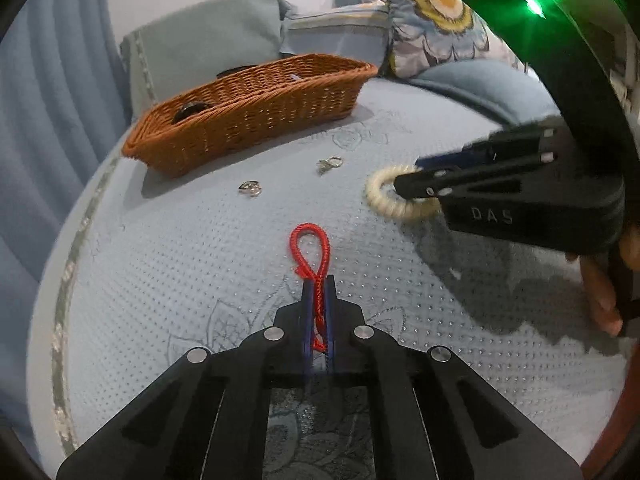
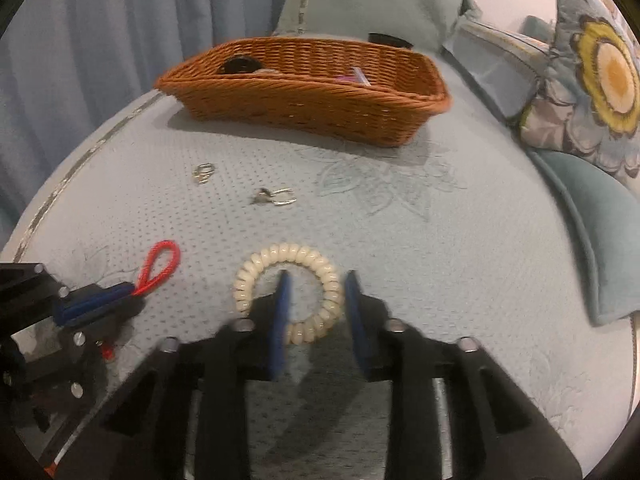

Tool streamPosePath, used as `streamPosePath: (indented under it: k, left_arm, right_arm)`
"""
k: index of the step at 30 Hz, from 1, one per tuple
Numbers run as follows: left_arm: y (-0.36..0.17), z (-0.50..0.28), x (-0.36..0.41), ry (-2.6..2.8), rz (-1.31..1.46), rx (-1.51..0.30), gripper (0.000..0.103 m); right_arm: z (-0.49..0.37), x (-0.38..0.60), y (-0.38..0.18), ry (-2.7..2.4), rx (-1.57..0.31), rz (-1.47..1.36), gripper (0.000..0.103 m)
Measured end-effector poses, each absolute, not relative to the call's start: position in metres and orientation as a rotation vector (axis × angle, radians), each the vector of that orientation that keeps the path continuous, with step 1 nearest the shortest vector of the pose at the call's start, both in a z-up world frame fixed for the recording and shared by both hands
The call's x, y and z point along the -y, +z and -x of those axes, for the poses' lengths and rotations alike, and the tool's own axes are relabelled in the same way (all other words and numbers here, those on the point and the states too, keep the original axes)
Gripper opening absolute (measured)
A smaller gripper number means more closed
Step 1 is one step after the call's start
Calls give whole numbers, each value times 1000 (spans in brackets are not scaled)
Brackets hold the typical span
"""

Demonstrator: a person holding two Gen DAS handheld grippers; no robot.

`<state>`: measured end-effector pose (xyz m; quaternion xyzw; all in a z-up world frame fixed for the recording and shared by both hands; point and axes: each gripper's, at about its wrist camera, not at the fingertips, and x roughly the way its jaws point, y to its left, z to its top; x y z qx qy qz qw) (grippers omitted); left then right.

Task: Organize jewelry
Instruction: 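Grasp the red cord keychain with the left gripper while the right gripper grasps the cream coil bracelet, then carry the red cord and cream coil bracelet into the basket and open both grippers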

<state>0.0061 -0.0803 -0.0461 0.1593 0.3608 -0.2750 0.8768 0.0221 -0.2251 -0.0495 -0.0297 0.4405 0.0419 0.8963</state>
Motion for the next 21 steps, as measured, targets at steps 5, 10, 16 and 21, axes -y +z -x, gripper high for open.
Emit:
streamPosePath:
  k: [5,10,16,21]
  left_arm:
    - [-34,-15,51,-629,-121,-738,2]
    - [-20,-19,38,-643,-20,-698,2]
    - [10,-15,41,-642,-14,-617,2]
    - [41,-31,49,-635,-27,-553,2]
  right_arm:
    - [-17,221,-39,128,-865,42,9]
    - [-5,219,-14,152,-753,27,9]
    - [2,235,8,142,-655,-51,9]
    - [-16,248,37,79,-590,-77,9]
